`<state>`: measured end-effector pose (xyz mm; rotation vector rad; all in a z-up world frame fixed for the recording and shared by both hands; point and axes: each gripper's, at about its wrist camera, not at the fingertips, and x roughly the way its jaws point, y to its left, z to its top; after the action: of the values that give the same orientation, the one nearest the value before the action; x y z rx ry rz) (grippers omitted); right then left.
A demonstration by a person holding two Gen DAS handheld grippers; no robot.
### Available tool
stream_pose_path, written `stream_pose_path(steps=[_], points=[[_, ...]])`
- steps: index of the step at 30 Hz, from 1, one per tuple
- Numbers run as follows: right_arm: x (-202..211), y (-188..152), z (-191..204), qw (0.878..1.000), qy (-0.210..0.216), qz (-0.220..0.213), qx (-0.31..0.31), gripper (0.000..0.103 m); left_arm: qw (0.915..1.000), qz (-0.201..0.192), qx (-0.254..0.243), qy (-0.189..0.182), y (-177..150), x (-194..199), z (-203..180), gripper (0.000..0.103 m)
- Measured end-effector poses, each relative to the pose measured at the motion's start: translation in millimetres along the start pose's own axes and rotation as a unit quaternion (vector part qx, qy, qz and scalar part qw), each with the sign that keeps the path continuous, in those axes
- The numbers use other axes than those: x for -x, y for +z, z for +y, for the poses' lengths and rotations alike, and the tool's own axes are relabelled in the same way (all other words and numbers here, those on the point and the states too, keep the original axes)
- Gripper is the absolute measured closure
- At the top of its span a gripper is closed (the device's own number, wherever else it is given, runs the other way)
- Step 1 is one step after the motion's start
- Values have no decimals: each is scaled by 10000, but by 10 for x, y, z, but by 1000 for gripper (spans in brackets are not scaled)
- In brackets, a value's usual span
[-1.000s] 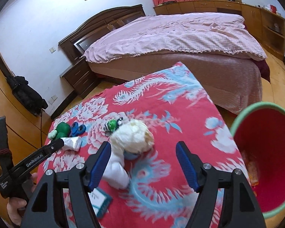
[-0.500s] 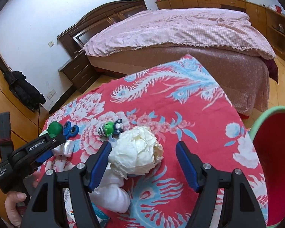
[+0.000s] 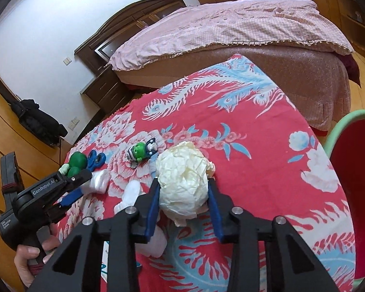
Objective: Collect trash
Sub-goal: 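Grasp the clear plastic wrap with the left tool while the right tool grasps the white tissue ball, then carry the plastic wrap and tissue ball over the red bucket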
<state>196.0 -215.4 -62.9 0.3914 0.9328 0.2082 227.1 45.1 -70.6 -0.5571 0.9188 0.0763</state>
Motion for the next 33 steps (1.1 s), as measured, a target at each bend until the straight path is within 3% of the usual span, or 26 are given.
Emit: stream_pose_path(steps=[9,15,22,33], points=[[259,-65,-85,9998,23,-210,-72,66,9995,5,-166,-285,-158,187,-13,69],[519,-131,-110,9990,-11,-436,-46,66,9980,-262,-346,-470,-239,501,-100,69],[837,-256,-151,9977,-53,-676,-44,66,9928,-480,-884,-646,-406,840,-404,69],[1387,-483,-382,9936,-268,-1063,-281,66,9809,-323,-1625,-1017,-796,1066,-918,69]])
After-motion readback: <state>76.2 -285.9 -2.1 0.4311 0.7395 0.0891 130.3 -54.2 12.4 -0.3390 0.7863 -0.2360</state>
